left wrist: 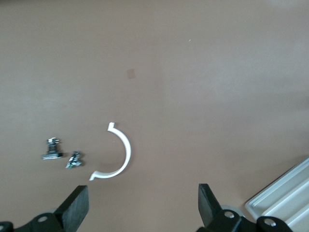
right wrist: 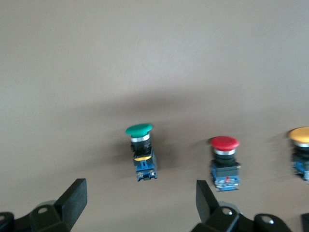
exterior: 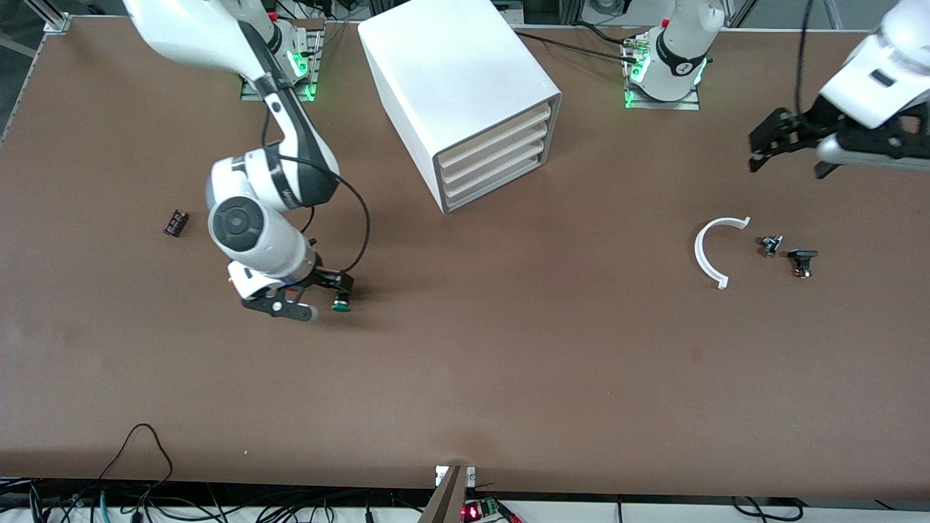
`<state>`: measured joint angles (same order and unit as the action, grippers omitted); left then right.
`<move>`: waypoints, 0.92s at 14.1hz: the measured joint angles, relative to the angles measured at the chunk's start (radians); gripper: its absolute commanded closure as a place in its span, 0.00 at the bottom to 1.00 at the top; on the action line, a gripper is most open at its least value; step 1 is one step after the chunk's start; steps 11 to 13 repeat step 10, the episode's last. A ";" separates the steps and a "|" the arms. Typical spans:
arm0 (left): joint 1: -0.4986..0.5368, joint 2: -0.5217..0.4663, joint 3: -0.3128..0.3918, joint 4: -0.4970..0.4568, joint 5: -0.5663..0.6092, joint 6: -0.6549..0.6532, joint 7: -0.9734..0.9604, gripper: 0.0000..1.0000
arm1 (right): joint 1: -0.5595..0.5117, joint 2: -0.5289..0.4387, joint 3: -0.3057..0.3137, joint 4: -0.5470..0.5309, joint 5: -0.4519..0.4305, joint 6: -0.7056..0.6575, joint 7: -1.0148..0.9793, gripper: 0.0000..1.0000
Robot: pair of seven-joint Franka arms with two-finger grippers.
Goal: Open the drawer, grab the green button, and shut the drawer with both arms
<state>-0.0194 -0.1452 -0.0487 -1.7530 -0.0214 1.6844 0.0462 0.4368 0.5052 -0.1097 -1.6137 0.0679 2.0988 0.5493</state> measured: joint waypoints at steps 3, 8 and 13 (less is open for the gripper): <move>0.000 -0.001 0.022 0.014 0.000 -0.035 0.042 0.00 | -0.072 -0.057 -0.005 0.052 -0.031 -0.072 -0.021 0.00; -0.004 0.006 0.020 0.017 0.000 -0.038 0.042 0.00 | -0.174 -0.099 -0.002 0.199 -0.044 -0.296 -0.142 0.00; -0.003 0.007 0.021 0.018 0.000 -0.041 0.042 0.00 | -0.254 -0.113 0.024 0.249 -0.044 -0.353 -0.235 0.00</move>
